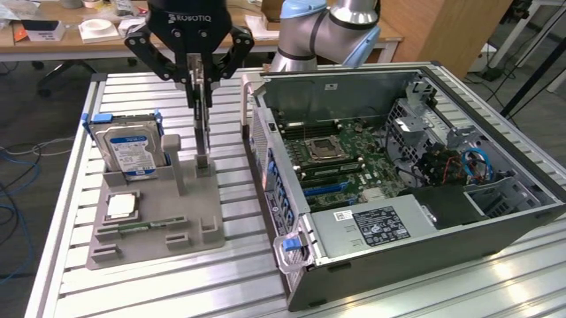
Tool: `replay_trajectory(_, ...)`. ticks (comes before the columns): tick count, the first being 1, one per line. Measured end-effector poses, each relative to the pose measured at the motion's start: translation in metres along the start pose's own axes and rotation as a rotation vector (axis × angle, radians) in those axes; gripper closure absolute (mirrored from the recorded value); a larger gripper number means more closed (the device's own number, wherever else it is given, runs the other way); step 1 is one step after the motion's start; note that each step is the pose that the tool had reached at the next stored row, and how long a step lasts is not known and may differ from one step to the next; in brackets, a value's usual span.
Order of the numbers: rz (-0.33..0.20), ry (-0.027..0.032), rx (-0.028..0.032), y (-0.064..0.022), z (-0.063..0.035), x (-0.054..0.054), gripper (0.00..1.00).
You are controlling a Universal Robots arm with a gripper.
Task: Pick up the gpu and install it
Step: 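Pick up the gpu and move the gpu toward the slot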
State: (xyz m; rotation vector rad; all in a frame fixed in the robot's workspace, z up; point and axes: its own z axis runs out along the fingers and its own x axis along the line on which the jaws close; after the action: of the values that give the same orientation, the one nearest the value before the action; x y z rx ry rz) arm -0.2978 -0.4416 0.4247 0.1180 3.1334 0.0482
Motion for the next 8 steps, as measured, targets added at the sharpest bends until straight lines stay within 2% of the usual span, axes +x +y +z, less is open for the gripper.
replay_trajectory(8,0.000,0.0000,0.0000,0.0003,0.0000,-0.0043,0.74)
